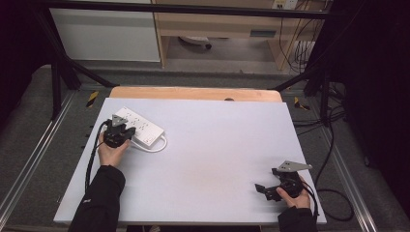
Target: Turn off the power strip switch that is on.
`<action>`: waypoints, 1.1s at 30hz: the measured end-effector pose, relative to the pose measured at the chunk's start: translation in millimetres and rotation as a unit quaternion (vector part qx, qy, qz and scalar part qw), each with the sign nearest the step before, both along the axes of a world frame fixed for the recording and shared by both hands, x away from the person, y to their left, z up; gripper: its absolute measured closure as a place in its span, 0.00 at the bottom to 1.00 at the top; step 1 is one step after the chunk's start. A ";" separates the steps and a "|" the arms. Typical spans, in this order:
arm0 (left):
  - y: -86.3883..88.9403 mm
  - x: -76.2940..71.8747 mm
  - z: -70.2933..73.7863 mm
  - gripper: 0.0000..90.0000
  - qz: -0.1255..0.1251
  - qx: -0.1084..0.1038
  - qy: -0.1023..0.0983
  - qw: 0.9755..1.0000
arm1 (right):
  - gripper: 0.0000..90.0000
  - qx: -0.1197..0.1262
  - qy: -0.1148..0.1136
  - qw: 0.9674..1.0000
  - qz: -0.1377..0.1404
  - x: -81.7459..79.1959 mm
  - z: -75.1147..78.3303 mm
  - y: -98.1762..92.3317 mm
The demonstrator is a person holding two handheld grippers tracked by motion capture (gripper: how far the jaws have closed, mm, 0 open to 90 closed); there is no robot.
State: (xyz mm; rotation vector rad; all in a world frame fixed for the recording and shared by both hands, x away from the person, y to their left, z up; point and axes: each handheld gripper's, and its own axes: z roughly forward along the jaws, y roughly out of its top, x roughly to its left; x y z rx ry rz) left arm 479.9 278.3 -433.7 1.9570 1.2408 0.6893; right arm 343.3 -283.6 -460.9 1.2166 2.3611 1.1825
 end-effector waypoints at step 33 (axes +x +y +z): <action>-2.1 0.6 -1.2 1.00 -0.005 0.007 -0.006 1.000 | 0.01 0.001 0.001 1.000 -0.001 -0.4 0.3 0.3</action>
